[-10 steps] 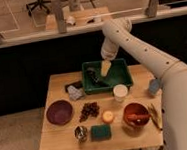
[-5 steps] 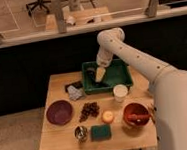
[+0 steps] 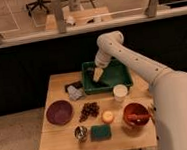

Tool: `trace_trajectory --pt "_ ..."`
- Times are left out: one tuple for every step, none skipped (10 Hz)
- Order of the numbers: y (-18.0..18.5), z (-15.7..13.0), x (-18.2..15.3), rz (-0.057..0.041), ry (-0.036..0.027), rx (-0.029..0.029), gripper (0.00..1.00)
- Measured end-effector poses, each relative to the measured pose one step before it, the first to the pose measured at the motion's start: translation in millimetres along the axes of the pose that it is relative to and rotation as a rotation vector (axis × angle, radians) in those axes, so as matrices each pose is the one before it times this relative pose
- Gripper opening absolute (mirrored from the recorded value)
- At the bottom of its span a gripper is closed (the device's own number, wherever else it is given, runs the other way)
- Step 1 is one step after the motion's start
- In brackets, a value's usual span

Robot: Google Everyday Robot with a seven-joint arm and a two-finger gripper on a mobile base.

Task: Wipe purple bowl with brush

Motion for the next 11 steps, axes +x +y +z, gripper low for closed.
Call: trace_trajectory --pt "0.11 0.02 -0.32 -0.00027 -0.00037 -0.00021 0.8" --pt "-0.01 -0.03 0.18 0.00018 0.00012 -0.00001 0.8" --pt "-0.11 -0.19 0.52 0.00068 0.00009 0.00027 0.8" --pt "0.11 0.16 0.39 0.00043 0.00018 -0.00035 0.8" --pt "0.01 0.03 0.01 0.00002 -0.00001 -0.00004 0.8" --pt "-0.07 -0.14 0.4 0.00054 0.0 0.00015 0.8" --pt "0.05 0.24 0.16 0.00026 0.00002 -0.00029 0.8" --pt "0.23 0.82 0.46 0.00067 0.00044 -0.00061 0.8" --pt "-1.35 2.23 0.36 0.00531 -0.00011 0.01136 0.8" --pt "-2.27 7.95 1.99 0.01067 -0.00134 0.01392 0.8" --pt "-1.1 12.75 3.19 0.00715 0.00229 0.01575 0.8"
